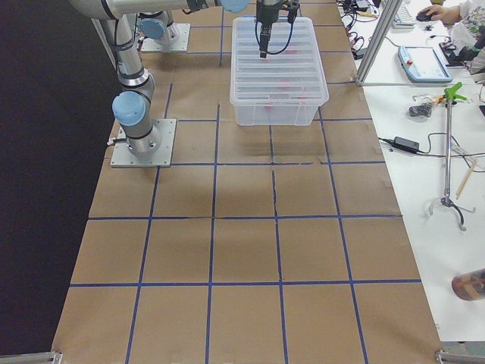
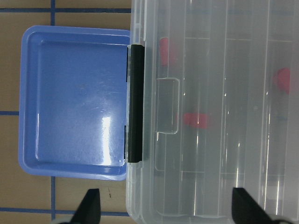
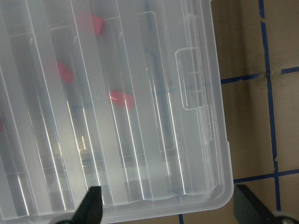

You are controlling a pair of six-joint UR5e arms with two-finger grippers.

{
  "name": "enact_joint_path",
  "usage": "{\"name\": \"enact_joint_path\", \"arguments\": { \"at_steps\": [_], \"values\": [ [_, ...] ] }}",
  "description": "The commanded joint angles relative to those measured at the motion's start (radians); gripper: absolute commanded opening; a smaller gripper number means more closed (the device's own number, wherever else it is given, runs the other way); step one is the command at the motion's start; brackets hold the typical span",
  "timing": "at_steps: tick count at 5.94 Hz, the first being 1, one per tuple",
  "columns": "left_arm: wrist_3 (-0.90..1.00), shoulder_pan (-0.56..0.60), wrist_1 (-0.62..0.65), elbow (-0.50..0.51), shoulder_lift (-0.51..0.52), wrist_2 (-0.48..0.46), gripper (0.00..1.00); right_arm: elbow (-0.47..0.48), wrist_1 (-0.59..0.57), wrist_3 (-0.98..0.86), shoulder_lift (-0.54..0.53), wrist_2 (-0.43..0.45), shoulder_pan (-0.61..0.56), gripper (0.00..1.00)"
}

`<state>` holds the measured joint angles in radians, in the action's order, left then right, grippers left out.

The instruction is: Place red block in blue tray from box

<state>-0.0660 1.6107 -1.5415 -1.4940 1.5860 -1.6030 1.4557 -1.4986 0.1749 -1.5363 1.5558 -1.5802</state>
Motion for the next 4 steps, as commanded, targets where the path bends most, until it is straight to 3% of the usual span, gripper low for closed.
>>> {"name": "enact_joint_path", "arguments": {
  "at_steps": [1,4],
  "values": [
    [0.000,0.000,0.000,-0.002,-0.001,0.000,0.98,0.002,0.000,0.000,-0.001,0.003,-0.001,1.00],
    [0.000,0.000,0.000,-0.002,0.000,0.000,0.98,0.002,-0.015,-0.026,0.014,0.007,0.000,1.00]
  ]
}}
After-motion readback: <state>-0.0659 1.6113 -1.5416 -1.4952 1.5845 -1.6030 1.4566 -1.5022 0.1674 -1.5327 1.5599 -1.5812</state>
